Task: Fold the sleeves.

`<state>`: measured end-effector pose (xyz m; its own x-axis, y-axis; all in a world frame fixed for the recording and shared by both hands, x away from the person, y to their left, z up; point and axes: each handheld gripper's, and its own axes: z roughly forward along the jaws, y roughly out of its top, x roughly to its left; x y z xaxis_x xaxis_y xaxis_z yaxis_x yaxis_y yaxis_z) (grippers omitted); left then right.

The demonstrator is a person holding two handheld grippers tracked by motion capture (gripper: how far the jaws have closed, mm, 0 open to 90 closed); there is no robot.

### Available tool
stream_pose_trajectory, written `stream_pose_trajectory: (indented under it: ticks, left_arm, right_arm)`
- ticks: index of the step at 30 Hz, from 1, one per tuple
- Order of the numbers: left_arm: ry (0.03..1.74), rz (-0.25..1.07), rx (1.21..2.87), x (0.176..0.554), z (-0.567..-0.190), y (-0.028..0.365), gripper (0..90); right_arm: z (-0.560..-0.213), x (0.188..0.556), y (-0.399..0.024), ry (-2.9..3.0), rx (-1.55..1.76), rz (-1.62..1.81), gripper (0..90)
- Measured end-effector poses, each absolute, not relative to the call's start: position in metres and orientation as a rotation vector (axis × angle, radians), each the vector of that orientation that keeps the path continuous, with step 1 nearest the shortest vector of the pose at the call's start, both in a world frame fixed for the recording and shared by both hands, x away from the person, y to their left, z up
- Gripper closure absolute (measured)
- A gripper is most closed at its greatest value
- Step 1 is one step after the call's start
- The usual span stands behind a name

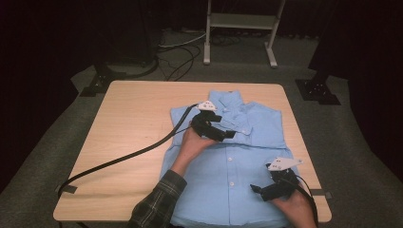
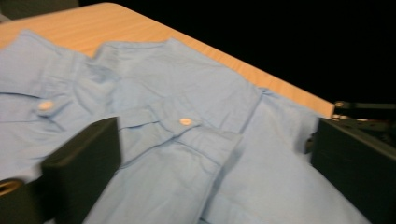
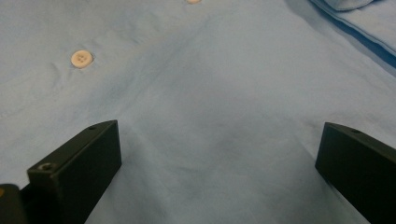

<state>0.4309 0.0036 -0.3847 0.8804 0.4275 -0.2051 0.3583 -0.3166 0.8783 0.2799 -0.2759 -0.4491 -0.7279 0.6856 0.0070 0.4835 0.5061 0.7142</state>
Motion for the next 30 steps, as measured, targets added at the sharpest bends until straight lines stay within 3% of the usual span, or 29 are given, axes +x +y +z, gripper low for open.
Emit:
stream_pose_trajectory:
  ticks: [11, 30]
  left_arm:
    - [0.609, 0.206, 1.968, 0.422, -0.377, 0.036, 0.0]
    - [0.633, 0.297, 2.084, 0.397, -0.379, 0.099, 0.0]
  right_arm:
    - [-0.449, 0.280, -0.276, 2.478, 0.977, 1.038, 0.1]
    - [-0.449, 0.280, -0.276, 2.478, 0.976, 1.038, 0.1]
